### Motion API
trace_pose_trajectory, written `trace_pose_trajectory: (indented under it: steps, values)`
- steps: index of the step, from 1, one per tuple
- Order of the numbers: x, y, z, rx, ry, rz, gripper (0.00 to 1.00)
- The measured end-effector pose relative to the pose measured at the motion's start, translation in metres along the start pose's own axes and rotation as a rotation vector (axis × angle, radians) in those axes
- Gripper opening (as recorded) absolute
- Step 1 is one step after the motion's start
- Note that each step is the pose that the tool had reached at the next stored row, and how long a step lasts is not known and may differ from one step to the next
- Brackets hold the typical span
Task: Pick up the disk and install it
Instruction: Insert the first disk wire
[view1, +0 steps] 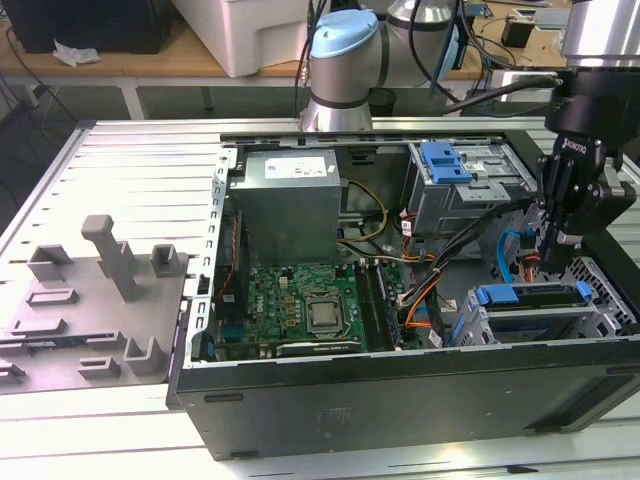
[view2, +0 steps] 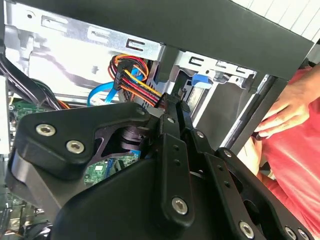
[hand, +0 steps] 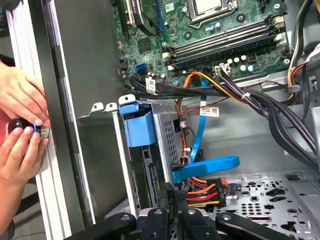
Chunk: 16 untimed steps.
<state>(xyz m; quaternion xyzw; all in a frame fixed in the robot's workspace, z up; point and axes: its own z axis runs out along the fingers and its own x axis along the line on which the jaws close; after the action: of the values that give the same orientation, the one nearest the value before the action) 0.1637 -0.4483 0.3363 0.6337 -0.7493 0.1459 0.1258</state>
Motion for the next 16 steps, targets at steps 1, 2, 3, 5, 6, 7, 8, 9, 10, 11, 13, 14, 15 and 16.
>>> trace_pose_trajectory:
  steps: [1,2,3,5,6,7,8,9,10,11,13,14,15,16]
  values:
    - [0.0005,0.0003,0.0002,0.0026,-0.0004,-0.003,0.16]
    - [0.0014,0.0009,0.0005,0.0066,-0.0011,-0.009,0.16]
    - [0.0021,0.0013,0.0008,0.0097,-0.0016,-0.014,0.16]
    - [0.0033,0.0020,0.0012,0.0152,-0.0024,-0.022,0.16]
    - [0.0043,0.0025,0.0016,0.0199,-0.0033,-0.029,0.16]
    - [0.0050,0.0029,0.0018,0.0235,-0.0038,-0.034,0.16]
    - [0.0056,0.0031,0.0020,0.0265,-0.0042,-0.039,0.16]
    - [0.0062,0.0034,0.0023,0.0303,-0.0049,-0.045,0.16]
    - [0.0068,0.0037,0.0025,0.0333,-0.0054,-0.049,0.16]
    - [0.0079,0.0043,0.0029,0.0394,-0.0064,-0.059,0.16]
    - [0.0095,0.0054,0.0034,0.0476,-0.0076,-0.070,0.16]
    - [0.0100,0.0058,0.0036,0.0504,-0.0081,-0.074,0.16]
    - [0.0105,0.0064,0.0039,0.0544,-0.0088,-0.079,0.16]
    - [0.0112,0.0074,0.0040,0.0578,-0.0094,-0.082,0.16]
